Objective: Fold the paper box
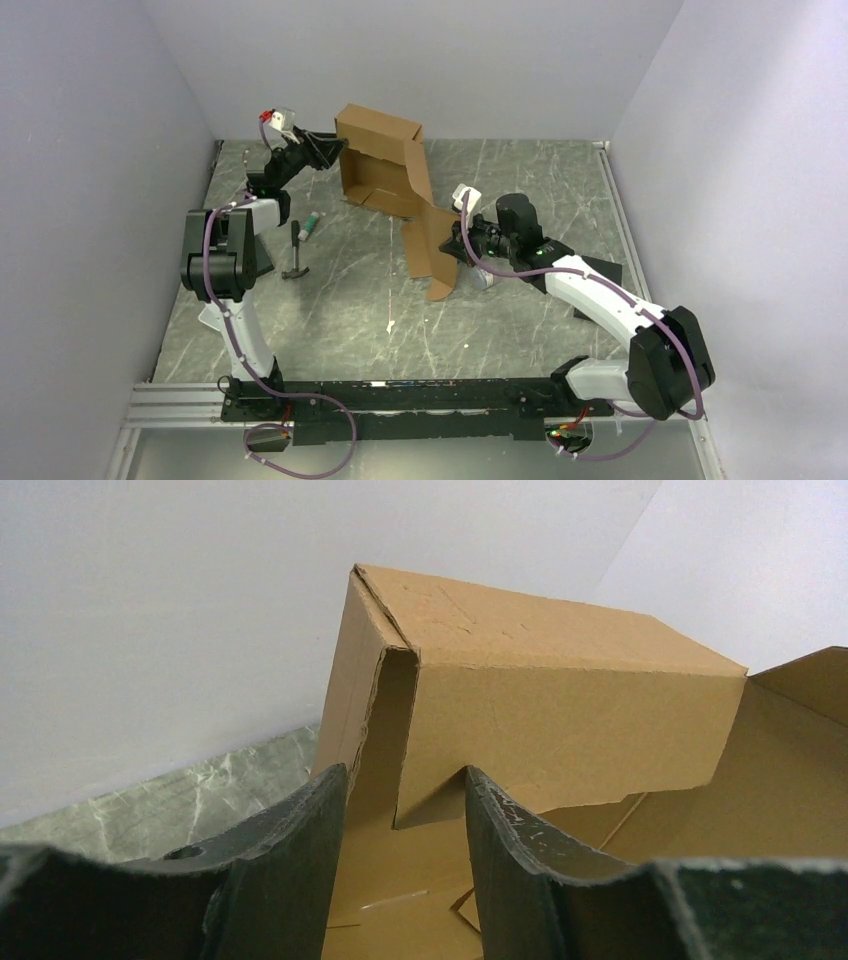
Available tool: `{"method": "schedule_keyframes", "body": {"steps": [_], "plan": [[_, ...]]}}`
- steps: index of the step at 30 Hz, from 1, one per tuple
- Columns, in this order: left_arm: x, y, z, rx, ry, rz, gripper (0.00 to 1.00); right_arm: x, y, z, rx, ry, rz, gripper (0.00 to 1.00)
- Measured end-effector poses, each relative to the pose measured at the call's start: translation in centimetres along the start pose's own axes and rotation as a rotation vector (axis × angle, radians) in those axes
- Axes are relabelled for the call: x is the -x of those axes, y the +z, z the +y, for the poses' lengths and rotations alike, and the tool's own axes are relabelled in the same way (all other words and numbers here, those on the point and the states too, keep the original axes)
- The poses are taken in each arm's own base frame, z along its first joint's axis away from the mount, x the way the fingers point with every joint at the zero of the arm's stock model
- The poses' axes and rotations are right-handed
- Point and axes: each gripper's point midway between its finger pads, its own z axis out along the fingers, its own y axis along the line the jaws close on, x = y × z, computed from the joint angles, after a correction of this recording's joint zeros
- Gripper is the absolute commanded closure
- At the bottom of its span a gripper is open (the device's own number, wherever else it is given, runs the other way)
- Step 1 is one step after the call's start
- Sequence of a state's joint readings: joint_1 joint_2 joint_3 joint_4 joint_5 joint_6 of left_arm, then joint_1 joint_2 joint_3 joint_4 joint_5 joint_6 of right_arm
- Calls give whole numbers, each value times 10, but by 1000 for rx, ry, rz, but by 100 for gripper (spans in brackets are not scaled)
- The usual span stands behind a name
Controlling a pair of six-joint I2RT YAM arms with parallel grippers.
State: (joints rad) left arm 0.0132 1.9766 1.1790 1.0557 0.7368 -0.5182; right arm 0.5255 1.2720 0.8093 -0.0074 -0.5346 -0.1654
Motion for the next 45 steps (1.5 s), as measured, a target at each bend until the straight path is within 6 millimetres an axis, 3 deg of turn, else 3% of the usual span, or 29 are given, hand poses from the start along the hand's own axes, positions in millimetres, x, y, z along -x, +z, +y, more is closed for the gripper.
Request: {"method": "schedule_keyframes", "body": {"steps": [8,20,31,40,45], "plan": [[7,12,2,-1,17,-16,42,1,2,3,23,5,5,98],[-3,29,-3,-10,83,29,46,1,2,8,55,4,14,98],[-10,39,9,34,104,51,37,4,1,12,82,3,14,98],[-23,49,14,27,81,57,45,2,4,14,100,9,20,98],[-19,56,10,12,89,45,47,2,5,13,106,10,24,96]]}}
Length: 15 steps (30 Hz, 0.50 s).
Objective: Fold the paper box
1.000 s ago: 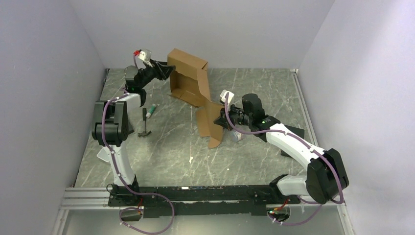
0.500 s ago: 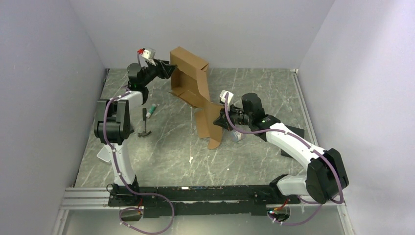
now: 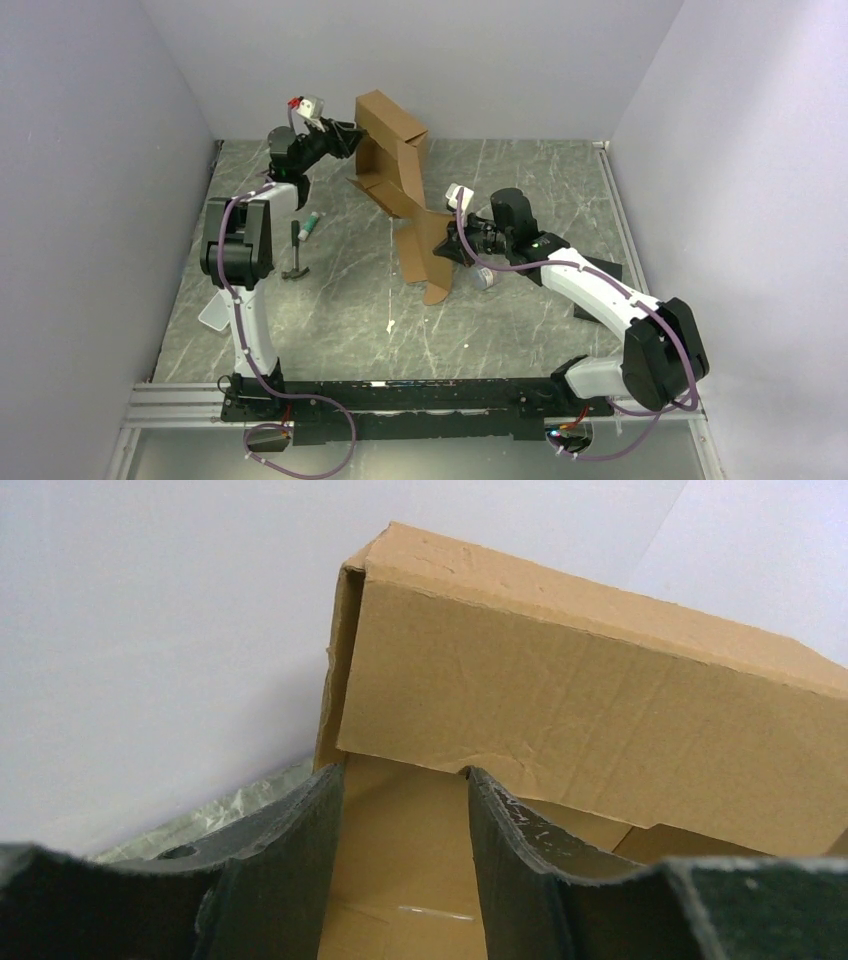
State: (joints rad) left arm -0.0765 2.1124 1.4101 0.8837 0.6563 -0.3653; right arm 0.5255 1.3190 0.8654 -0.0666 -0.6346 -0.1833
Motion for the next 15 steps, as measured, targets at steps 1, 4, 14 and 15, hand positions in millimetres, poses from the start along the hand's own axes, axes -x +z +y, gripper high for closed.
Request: {"method": "schedule_keyframes", "body": {"steps": [1,4,14,15], "plan": [[1,1,-1,-2,3,-3,47,1,0,0,0,0,0,95],[1,2,-2,-3,8,-6,47,1,0,-1,-4,-3,5,91],[-44,-38,-4,58,-46,60,33,2,-19,-18,-91,13,12,90],[-47,-47,-6,66,-55,67,31,3,-21,-19,-99,13,8,91]]}}
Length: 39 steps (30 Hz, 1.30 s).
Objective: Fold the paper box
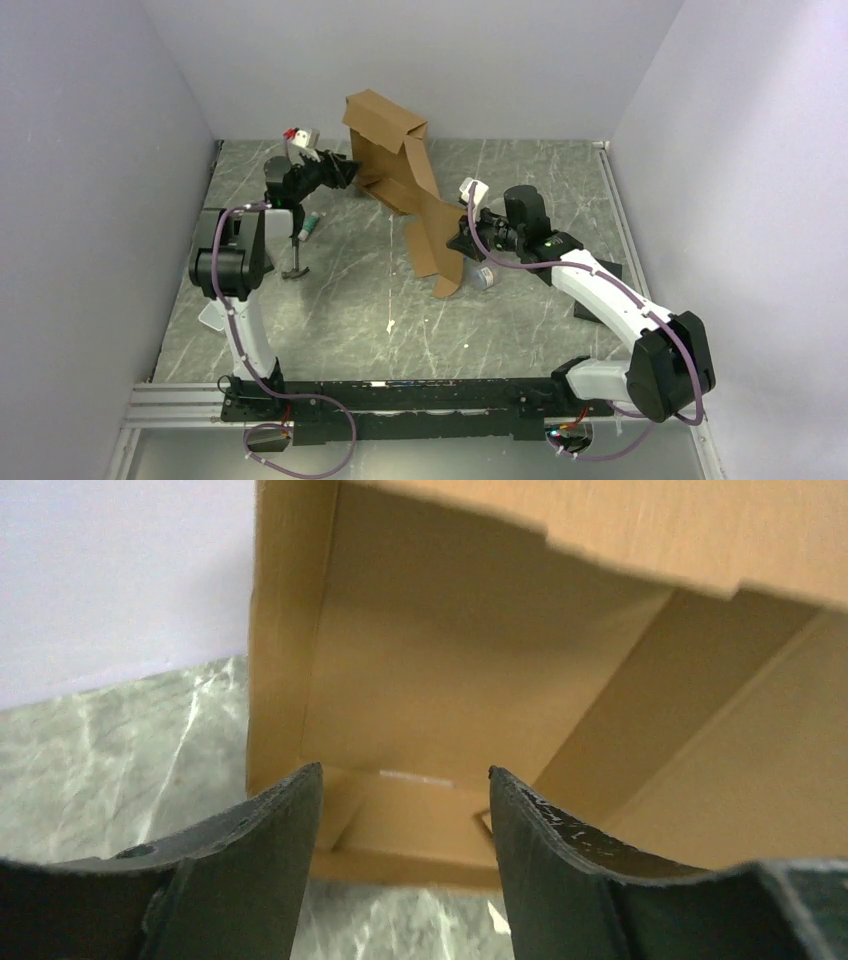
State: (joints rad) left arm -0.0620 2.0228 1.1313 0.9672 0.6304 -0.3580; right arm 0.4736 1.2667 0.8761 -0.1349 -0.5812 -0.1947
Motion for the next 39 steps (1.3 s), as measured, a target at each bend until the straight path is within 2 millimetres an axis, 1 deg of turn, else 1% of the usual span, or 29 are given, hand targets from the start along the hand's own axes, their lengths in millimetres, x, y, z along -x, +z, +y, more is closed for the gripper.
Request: {"method": "schedule_keyframes", "body": {"steps": [1,3,5,7,9,10,12,14,21,25,29,33,37,39], "plan": [[-1,-6,-1,6,-5,2,29,1,-1,-1,-5,1,-2,91],[3,-25,-3,28,-5,-4,21,0,-3,-3,-12,5,1,91],[14,-43,-7,54,10,-24,12,-2,-4,-4,-16,12,8,91],[32,-55,-7,86,39,-59,11,-4,-5,-5,-18,17,13,92],[45,-57,-7,102,66,-84,10,-6,-5,-5,-17,21,17,92],[49,-56,-6,104,74,-91,11,-6,-5,-5,-15,20,18,92],[48,-52,-2,109,76,-85,12,-6,-6,-6,-14,21,17,92],[44,-43,7,111,77,-78,15,-6,-6,-6,-8,20,15,93],[17,-11,44,117,65,-49,20,-6,-7,-4,10,25,11,93],[4,4,59,103,68,-40,23,-7,-5,-2,27,30,13,94],[-3,18,68,67,76,-58,27,-9,-4,0,44,35,16,94],[-12,31,75,41,68,-72,29,-10,-3,1,55,38,18,94],[-19,50,79,14,72,-80,34,-11,-2,2,65,38,20,94],[-21,58,78,2,72,-84,39,-11,-2,3,68,37,19,94]]}}
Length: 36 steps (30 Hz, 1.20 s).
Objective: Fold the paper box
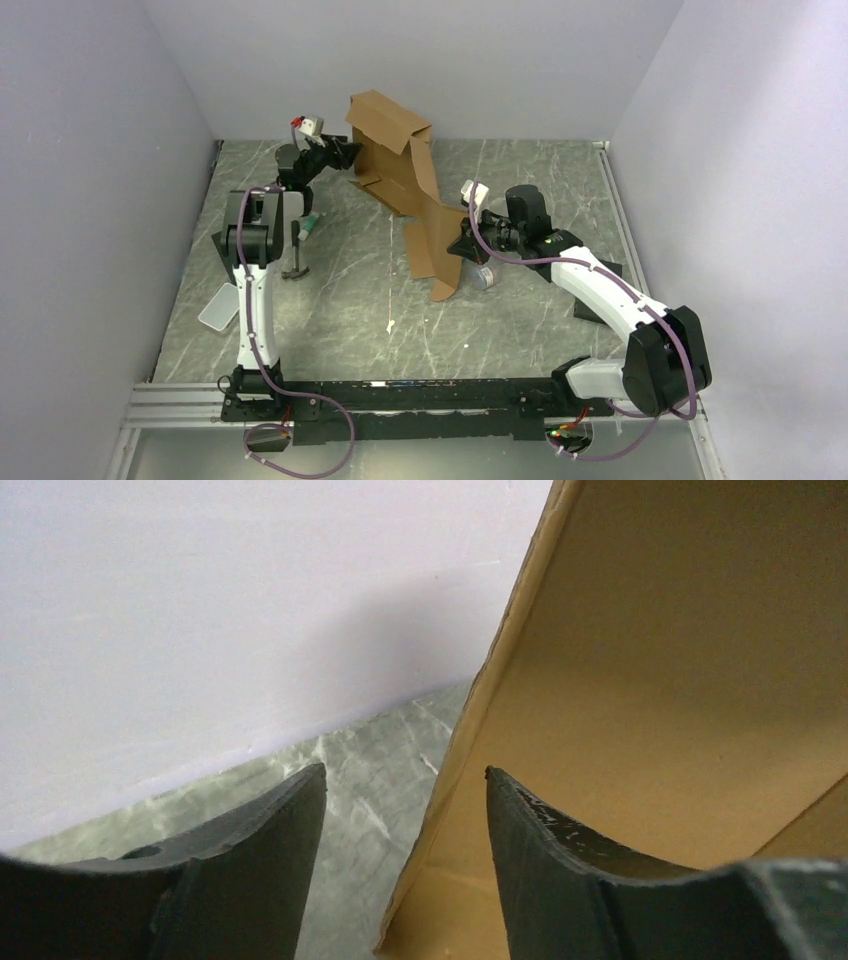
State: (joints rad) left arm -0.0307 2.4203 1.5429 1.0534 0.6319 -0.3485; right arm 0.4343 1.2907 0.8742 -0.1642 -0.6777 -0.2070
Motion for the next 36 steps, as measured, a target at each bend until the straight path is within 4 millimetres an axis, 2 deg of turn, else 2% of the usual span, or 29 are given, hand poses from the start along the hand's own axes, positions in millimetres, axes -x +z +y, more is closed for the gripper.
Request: {"method": "schedule_keyframes", "body": {"steps": [2,4,8,11,14,18,22,27,32,36], "plan": [[-1,7,-2,-12,-4,-6,47,0,0,1,4,0,0,94],[-1,12,-3,-21,-5,-12,60,-1,1,1,6,2,1,94],[-2,15,-8,-45,-20,-13,100,-3,2,1,12,7,6,95],[-1,14,-13,-69,-18,-17,100,-2,3,-1,9,3,4,95],[-4,3,-19,-65,-10,-23,100,-2,1,-3,2,5,3,95],[0,-30,-34,-31,-27,1,100,-2,-9,-13,-33,16,0,95],[16,-62,-57,3,-37,0,100,5,-30,-18,-76,2,-18,95],[39,-100,-103,40,-29,-29,100,7,-49,-5,-72,-67,-11,95],[40,-142,-168,65,-5,-32,100,1,-64,11,-53,-126,-1,94],[36,-182,-202,128,14,-30,100,-10,-70,21,-44,-136,8,94]]}}
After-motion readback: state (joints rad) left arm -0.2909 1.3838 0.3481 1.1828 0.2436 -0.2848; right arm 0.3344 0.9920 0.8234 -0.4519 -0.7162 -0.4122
